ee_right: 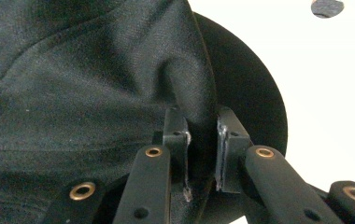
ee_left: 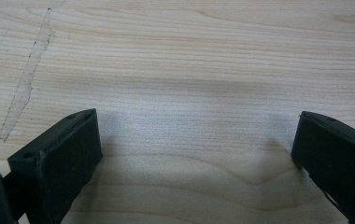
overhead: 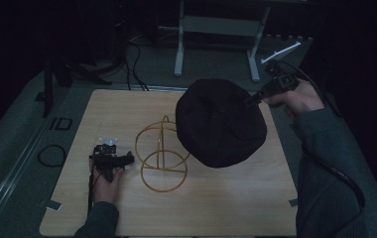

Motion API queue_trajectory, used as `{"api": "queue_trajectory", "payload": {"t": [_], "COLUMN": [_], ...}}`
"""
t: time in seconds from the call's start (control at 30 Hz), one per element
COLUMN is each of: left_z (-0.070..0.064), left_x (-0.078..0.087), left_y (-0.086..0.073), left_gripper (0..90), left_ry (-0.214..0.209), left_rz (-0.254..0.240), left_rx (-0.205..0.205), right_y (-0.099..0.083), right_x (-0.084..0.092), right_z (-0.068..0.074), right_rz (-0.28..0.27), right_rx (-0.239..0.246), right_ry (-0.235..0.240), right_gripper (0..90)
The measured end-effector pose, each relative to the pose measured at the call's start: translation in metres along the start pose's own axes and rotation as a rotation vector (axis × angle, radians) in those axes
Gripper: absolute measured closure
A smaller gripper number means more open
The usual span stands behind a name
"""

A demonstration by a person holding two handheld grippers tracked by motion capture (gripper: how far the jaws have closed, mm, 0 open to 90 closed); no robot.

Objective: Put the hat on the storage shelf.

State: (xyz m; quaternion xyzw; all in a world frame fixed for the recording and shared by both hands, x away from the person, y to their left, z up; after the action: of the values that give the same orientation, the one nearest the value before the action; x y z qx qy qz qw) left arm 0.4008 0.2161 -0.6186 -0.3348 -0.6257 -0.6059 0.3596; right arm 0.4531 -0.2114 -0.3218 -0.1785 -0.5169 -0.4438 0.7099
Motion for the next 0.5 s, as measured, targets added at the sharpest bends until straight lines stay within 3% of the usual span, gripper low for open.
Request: {"api": "queue_trajectory", "payload": {"t": [0.5], "left_z": [0.0], "left_x": [0.0], "left_y": [0.0], "left_gripper": [1.2], "left_ry": [0.0], "left_rz": [0.002], "left_rx": [-0.003], "right_y": [0.017], "right_x": [-0.008], "right_z": [0.018], "right_rz": [-0.005], "right_rx": [0.025], "right_ry": [0.011], "right_gripper": [77.6]}}
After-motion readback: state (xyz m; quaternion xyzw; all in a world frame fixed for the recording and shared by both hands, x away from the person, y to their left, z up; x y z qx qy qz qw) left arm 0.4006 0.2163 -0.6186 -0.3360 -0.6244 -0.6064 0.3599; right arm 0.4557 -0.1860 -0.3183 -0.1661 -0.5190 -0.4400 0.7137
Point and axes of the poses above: each handheld gripper's, and its own axes: x roughly backward along the jaws, y roughly out of its top, z roughly to its left, the point moved 7 cm from there along -x, roughly forward along the jaws, and after that the axes turned 12 degrees about z, right-handed, at the moved point
